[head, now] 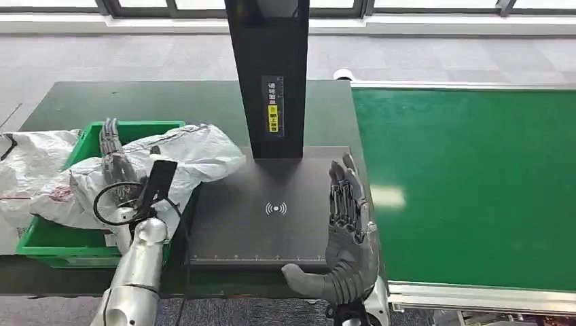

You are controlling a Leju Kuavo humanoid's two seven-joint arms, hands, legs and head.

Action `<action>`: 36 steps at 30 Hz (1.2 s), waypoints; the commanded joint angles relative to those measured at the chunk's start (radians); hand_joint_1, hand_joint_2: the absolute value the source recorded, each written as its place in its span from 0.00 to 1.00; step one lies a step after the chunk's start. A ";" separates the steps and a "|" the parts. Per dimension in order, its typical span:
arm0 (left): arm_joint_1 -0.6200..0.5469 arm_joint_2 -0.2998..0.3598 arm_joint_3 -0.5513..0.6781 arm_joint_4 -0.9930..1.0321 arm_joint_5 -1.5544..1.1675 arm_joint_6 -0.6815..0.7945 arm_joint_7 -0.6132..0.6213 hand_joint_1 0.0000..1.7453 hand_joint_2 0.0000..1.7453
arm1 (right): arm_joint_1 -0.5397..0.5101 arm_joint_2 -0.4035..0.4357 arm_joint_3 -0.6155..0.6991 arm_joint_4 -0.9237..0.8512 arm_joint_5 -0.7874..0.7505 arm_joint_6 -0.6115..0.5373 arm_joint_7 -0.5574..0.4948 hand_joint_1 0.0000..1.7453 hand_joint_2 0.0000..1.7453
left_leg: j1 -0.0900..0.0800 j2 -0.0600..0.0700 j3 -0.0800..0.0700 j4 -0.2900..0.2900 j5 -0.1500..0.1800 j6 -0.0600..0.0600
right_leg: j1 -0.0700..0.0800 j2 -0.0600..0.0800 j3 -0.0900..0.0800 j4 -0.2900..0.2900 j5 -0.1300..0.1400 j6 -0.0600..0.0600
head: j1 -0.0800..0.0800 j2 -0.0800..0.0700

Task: Moved the parcel from conveyor to table for the left to box.

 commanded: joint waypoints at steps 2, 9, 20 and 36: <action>0.158 -0.038 -0.033 -0.317 0.629 -0.045 -0.170 0.00 0.00 | 0.031 -0.002 0.010 0.044 0.003 -0.036 0.003 0.00 1.00 | 0.001 0.003 0.003 -0.002 -0.001 0.001 | 0.000 0.003 0.002 -0.003 0.001 0.000 | 0.000 0.000; 0.214 -0.022 -0.123 -0.373 0.715 -0.011 -0.195 0.00 0.00 | 0.042 0.000 0.009 0.033 0.013 -0.042 0.003 0.00 1.00 | 0.000 -0.003 0.000 0.000 -0.001 0.001 | 0.000 -0.002 0.001 -0.002 -0.001 0.001 | 0.000 0.000; 0.396 0.021 -0.398 -0.575 0.885 -0.372 -0.168 0.00 0.00 | 0.120 -0.006 -0.015 -0.020 0.036 -0.084 0.003 0.00 1.00 | 0.000 -0.006 0.001 -0.002 -0.001 0.001 | 0.000 -0.006 0.003 -0.004 -0.002 0.001 | 0.000 0.000; 0.456 0.033 -0.514 -0.676 0.811 -0.896 -0.203 0.00 0.00 | 0.104 -0.005 -0.042 -0.016 0.023 -0.051 0.003 0.00 1.00 | 0.000 -0.004 0.000 0.000 -0.002 0.001 | 0.000 -0.003 0.000 -0.003 -0.002 0.001 | 0.000 0.000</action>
